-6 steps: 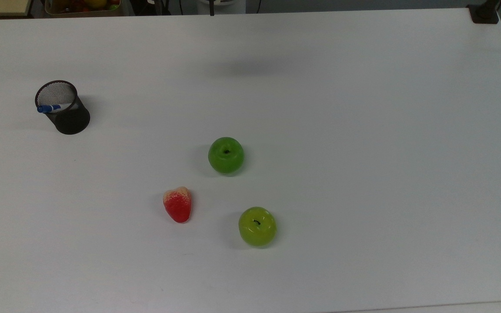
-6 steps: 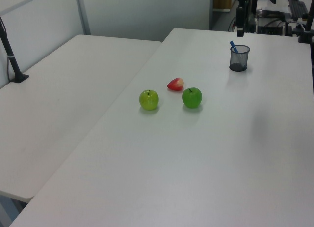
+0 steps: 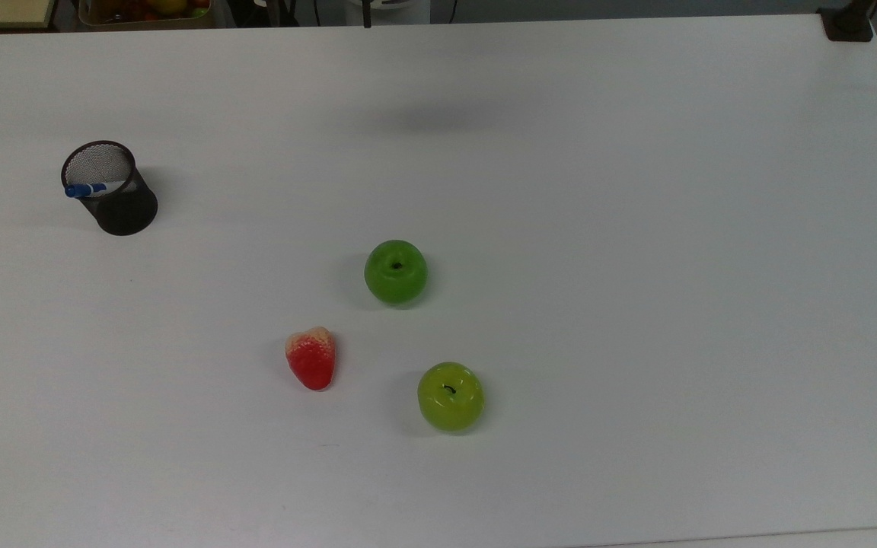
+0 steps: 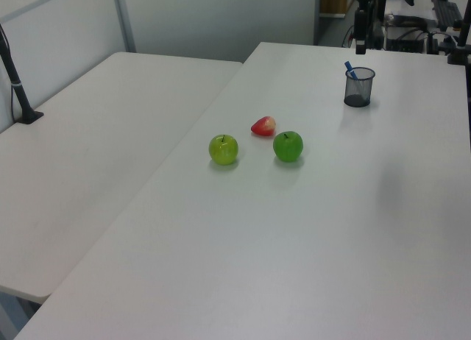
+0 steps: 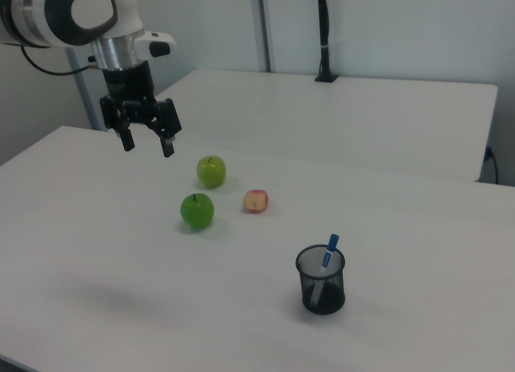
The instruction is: Take marker pen
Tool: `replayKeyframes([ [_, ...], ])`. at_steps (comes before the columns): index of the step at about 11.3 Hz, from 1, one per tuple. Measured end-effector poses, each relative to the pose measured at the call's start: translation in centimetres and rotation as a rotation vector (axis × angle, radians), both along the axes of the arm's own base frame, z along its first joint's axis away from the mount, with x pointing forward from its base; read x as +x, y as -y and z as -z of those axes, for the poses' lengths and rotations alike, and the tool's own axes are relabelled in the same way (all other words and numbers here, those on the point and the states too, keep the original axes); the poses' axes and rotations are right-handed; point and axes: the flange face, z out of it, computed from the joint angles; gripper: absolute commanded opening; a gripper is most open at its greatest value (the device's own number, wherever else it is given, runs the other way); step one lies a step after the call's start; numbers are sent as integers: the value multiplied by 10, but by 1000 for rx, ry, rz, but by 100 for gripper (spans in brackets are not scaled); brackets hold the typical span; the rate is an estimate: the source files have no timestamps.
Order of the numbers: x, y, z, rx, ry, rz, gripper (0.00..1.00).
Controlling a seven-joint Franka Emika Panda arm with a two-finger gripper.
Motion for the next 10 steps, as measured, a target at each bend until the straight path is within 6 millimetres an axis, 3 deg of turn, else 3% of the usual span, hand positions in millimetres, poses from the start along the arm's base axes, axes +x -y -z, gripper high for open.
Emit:
replayKeyframes([
  [5,0,5,-2,0,4,13,100],
  [7,1,23,-6,0,14,45,100],
  [10,-1,66,-7,-2,15,118,100],
])
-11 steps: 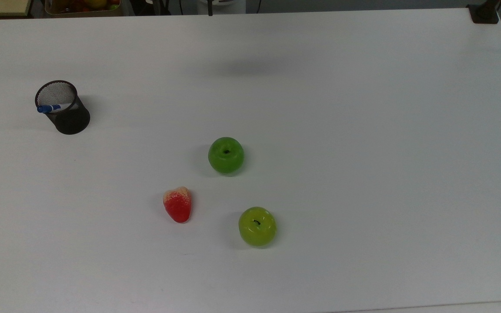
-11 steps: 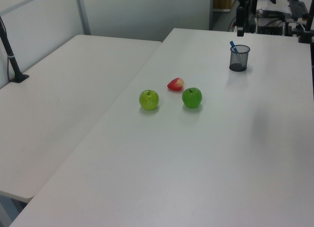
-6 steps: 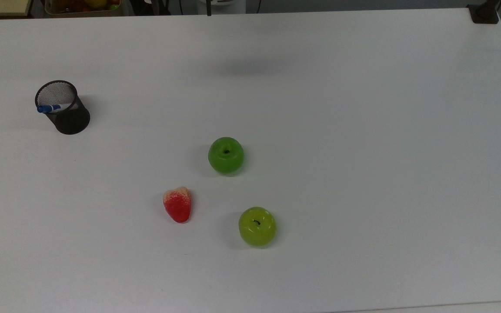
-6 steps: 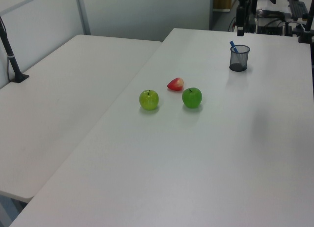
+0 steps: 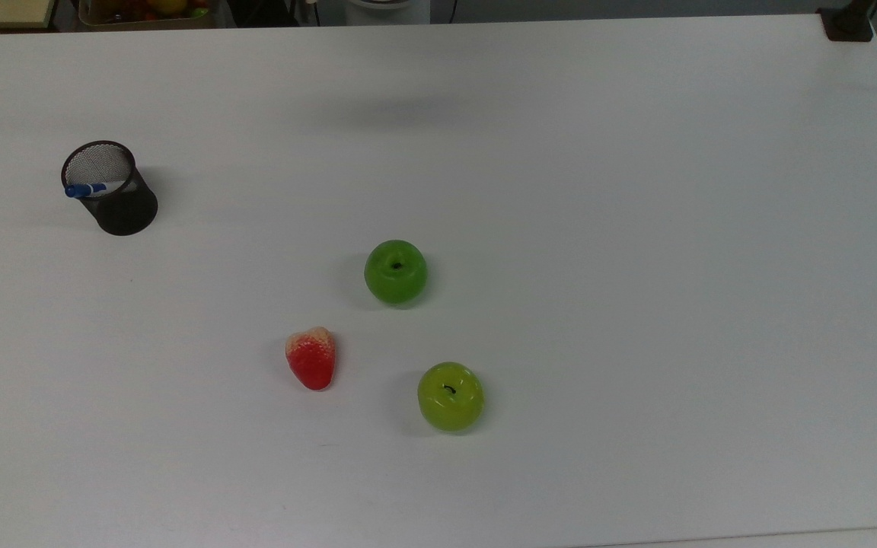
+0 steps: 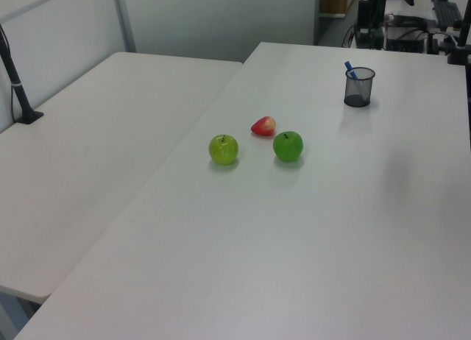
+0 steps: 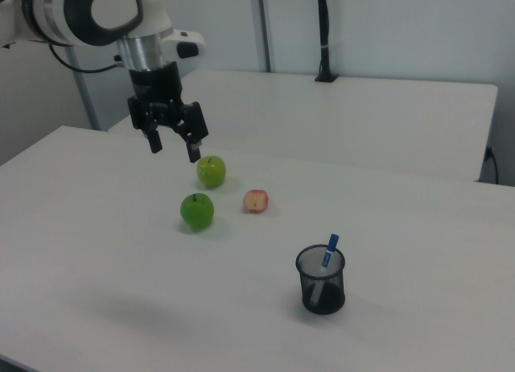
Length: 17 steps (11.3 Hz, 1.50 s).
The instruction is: Take marker pen
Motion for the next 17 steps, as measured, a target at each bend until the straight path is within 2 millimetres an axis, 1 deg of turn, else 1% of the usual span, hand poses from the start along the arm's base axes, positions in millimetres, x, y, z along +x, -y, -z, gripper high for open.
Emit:
replayKeyframes([
  [2,-4,37,1,1,-3,23,100],
  [3,-6,63,5,3,-14,28,100],
  [4,-7,83,11,4,-21,34,100],
  [7,-7,156,31,-5,9,67,100],
  [8,-6,175,38,-11,24,76,100],
  [10,2,198,51,-37,67,96,100],
  [13,21,220,77,-69,135,108,100],
  [17,48,231,117,-93,193,100,100],
])
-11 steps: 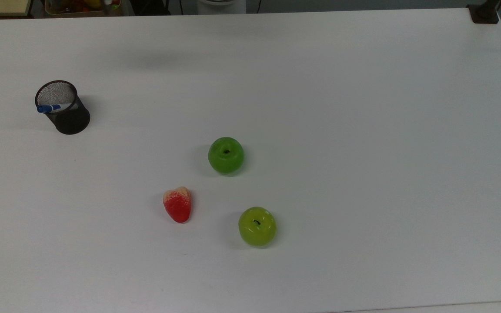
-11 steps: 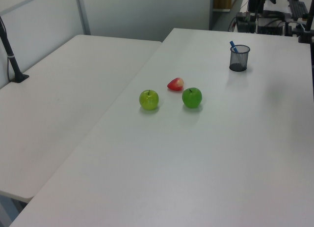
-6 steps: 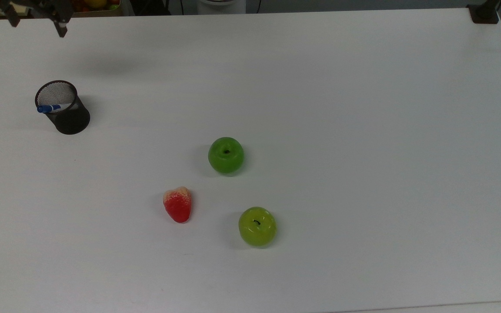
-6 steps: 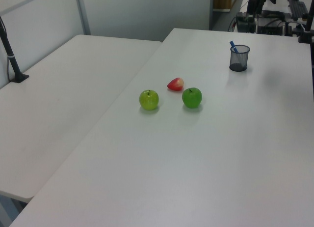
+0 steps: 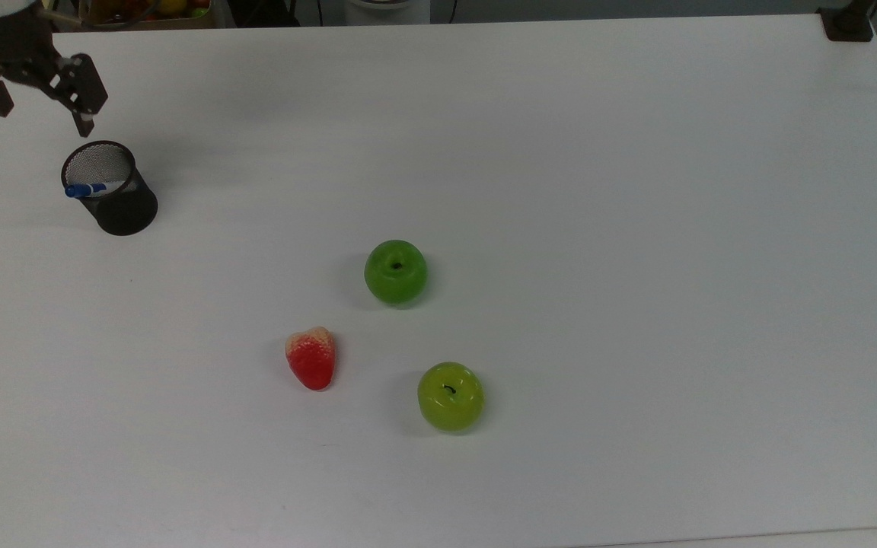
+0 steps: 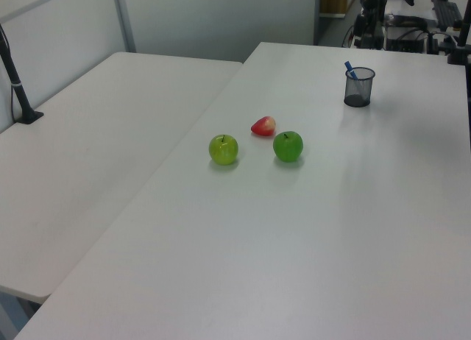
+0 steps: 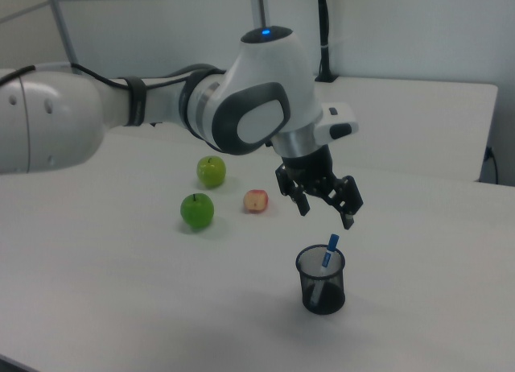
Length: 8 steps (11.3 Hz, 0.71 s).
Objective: Take marker pen
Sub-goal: 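Move the open gripper over the black mesh pen cup, then lower the gripper and close it on the blue-capped marker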
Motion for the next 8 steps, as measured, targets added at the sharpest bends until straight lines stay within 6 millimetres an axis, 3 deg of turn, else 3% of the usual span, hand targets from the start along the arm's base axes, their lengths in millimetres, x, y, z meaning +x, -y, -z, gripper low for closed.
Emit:
replayKeyframes([
  [3,14,4,30,-8,16,-8,100],
  [8,28,3,67,-7,15,-20,68],
])
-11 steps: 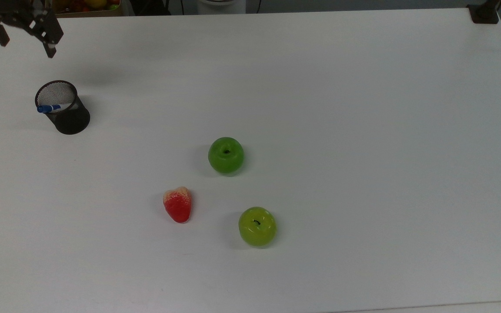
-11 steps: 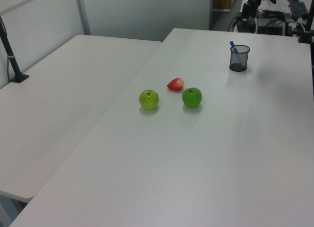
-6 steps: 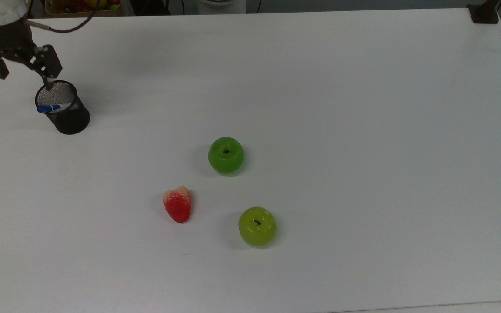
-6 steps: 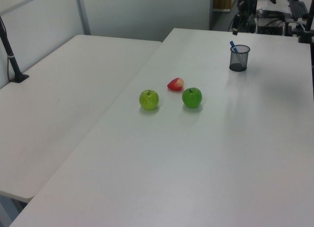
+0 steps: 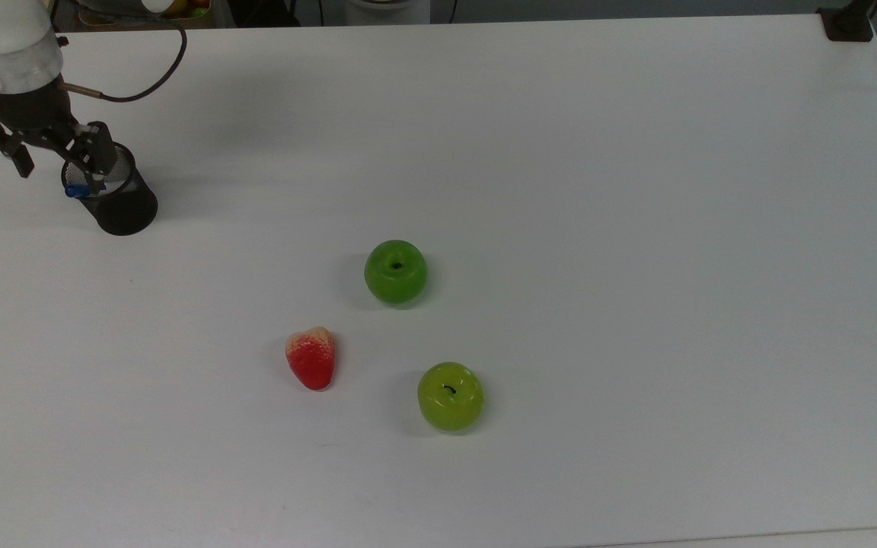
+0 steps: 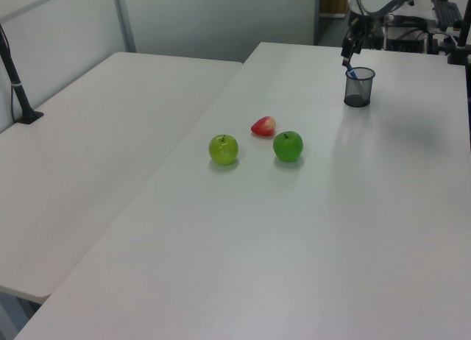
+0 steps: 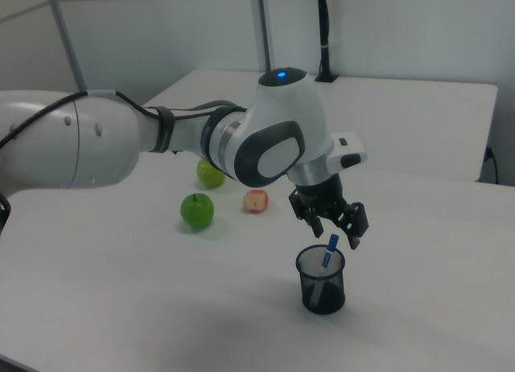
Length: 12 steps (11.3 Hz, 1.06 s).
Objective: Take marker pen
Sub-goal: 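Lower the gripper and close it on the blue-capped marker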
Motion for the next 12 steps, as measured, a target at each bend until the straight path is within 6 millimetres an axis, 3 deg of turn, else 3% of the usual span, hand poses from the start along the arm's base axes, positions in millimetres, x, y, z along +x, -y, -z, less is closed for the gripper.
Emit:
replayKeyframes([
  [3,4,-5,8,5,-3,-10,45],
  [5,5,-6,9,6,-4,-12,34],
  [12,5,-6,10,6,-4,-12,18],
])
